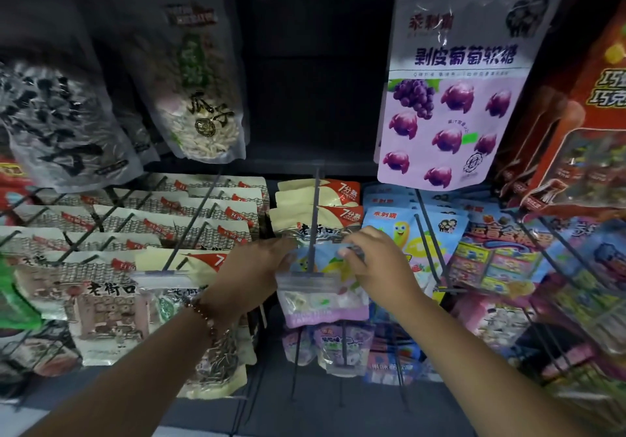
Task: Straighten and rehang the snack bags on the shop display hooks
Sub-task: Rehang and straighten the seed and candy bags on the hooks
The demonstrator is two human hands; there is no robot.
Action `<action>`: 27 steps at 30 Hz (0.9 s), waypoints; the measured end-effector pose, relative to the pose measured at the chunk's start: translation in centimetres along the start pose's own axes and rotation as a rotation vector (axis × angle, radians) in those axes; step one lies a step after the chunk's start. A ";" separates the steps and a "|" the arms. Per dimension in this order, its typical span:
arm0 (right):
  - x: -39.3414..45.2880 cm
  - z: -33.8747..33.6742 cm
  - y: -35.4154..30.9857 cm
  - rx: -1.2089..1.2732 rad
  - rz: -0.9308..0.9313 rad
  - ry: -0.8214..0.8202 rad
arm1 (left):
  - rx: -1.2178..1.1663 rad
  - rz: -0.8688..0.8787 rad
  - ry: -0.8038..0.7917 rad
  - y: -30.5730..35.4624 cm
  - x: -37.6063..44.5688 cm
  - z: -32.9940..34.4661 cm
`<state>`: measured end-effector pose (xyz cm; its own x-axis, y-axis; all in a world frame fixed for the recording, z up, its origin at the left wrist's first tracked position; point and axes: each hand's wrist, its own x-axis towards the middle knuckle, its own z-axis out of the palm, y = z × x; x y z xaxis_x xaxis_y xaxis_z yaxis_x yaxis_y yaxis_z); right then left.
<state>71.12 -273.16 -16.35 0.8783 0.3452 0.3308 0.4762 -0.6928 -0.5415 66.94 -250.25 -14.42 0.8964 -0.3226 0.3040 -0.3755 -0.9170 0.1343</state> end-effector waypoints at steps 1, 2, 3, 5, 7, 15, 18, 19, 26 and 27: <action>-0.6 -0.2 -0.3 0.015 0.007 -0.008 | 0.032 0.021 0.006 -0.2 -0.5 -0.1; -1.2 -0.2 -0.7 0.036 0.020 -0.013 | 0.053 0.045 0.016 -0.4 -0.9 -0.1; -1.8 -0.3 -1.1 0.058 0.035 -0.012 | 0.081 0.074 0.024 -0.5 -1.3 -0.1; -3.0 -0.5 -1.9 0.086 0.067 0.001 | 0.122 0.158 0.072 -0.6 -2.0 0.0; -4.3 -0.5 -2.7 0.092 0.096 0.018 | 0.134 0.228 0.126 -0.8 -2.6 0.0; -9.3 0.1 -4.0 0.135 0.245 0.070 | -0.128 0.308 0.105 -0.7 -5.9 2.3; -11.5 -0.5 -4.2 0.124 0.305 0.108 | -0.375 0.126 0.013 0.8 -6.7 2.7; -12.3 -0.9 -4.2 0.122 0.326 0.121 | -0.478 0.066 -0.050 1.5 -6.9 2.8; -17.3 -5.2 -2.6 0.152 0.461 0.244 | -0.749 0.042 -0.184 9.1 -6.3 3.6; -18.0 -6.1 -2.2 0.179 0.480 0.272 | -0.755 0.038 -0.195 10.4 -5.9 3.5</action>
<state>54.02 -281.70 -16.42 0.9665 -0.1731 0.1897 0.0476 -0.6051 -0.7947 58.59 -258.70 -18.09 0.8784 -0.4503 0.1598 -0.4031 -0.5187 0.7540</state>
